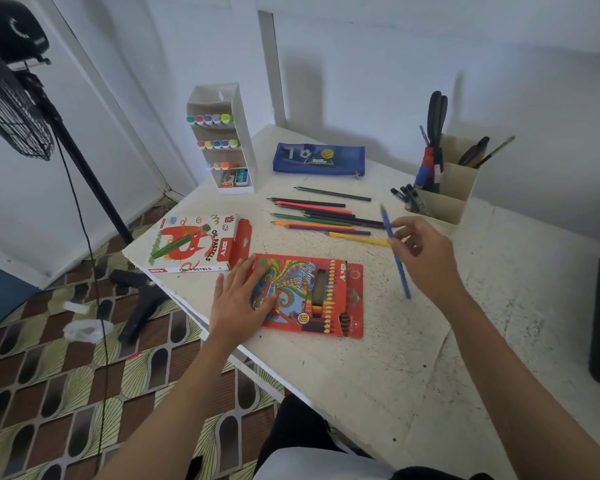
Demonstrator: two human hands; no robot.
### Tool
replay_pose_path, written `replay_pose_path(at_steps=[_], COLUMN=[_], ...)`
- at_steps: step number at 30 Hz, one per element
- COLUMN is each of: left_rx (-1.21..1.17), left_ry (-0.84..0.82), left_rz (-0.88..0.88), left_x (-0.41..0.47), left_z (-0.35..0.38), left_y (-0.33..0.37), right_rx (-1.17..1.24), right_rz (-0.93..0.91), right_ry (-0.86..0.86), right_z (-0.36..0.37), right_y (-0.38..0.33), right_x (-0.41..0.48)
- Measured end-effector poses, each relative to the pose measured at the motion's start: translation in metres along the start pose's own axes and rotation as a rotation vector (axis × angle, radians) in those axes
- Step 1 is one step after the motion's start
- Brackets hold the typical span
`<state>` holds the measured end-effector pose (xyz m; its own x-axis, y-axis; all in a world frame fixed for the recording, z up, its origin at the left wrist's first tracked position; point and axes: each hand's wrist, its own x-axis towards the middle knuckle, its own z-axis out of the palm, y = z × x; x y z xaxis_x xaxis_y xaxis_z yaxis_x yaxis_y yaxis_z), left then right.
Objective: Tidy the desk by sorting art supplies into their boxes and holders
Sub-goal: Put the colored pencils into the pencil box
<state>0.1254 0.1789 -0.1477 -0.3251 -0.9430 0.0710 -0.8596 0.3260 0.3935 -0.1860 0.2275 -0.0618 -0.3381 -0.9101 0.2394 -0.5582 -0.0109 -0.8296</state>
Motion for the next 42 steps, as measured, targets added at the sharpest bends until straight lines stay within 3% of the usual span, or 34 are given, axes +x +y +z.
replay_pose_path(at_steps=[10,16,18,23,33,39,42], left_rx=[-0.011,-0.018,-0.015,-0.009,-0.014,-0.008,-0.004], left_ry=[0.002,0.003,0.000,-0.016,-0.028,-0.034,-0.037], left_rz=[-0.010,-0.009,-0.011,-0.012,-0.020,-0.018,-0.023], left_x=[0.000,-0.001,-0.001,-0.001,-0.001,-0.001,-0.001], left_z=[-0.003,-0.003,-0.003,-0.004,-0.006,-0.007,-0.006], left_y=[0.004,0.003,0.003,0.003,0.005,0.005,0.005], right_rx=[0.328,0.424,0.469,0.395,-0.008,-0.323,-0.355], right_rz=[0.297,0.431,0.488,0.434,0.229,0.175,0.186], right_ry=[0.172,0.445,0.460,0.282,-0.192,-0.254,-0.270], right_z=[-0.013,0.000,0.008,0.024,0.038,0.058,0.059], right_y=[0.019,0.026,0.027,0.028,0.021,0.018,0.018], right_x=[-0.036,-0.050,-0.051,-0.056,-0.055,-0.057,-0.057])
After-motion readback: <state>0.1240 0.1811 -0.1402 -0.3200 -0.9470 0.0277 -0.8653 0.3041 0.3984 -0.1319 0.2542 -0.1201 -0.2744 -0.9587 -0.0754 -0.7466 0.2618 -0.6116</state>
